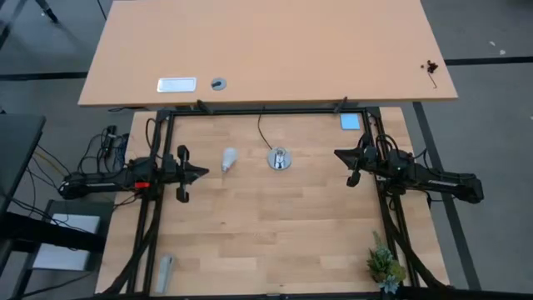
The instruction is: Screw lightbulb
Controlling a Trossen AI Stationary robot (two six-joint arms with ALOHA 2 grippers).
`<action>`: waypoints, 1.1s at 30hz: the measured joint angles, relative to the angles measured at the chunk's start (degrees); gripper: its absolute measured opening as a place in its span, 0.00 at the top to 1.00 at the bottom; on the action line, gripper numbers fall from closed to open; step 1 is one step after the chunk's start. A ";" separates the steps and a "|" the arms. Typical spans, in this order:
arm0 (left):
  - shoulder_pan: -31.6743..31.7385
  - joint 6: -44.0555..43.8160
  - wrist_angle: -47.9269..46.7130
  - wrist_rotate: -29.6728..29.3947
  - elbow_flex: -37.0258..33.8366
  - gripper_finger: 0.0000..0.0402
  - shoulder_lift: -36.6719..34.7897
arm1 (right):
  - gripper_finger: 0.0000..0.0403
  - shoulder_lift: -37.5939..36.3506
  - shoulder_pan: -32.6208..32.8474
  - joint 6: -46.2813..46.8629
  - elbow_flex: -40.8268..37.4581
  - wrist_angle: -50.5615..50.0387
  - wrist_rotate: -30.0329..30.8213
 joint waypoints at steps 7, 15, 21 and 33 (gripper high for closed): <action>0.01 0.01 1.82 0.00 0.02 0.98 0.01 | 0.93 -0.01 -0.01 0.02 0.00 0.00 0.02; -0.01 -0.07 10.98 0.00 0.01 0.98 -0.01 | 0.93 -0.01 -0.01 0.02 -0.02 0.01 0.02; -0.01 -5.97 12.42 0.05 0.02 0.98 0.34 | 0.93 0.00 -0.01 0.02 -0.01 0.01 0.00; -0.01 -8.49 25.29 -0.35 0.01 0.85 10.17 | 0.93 -0.01 -0.01 0.02 0.00 0.02 0.02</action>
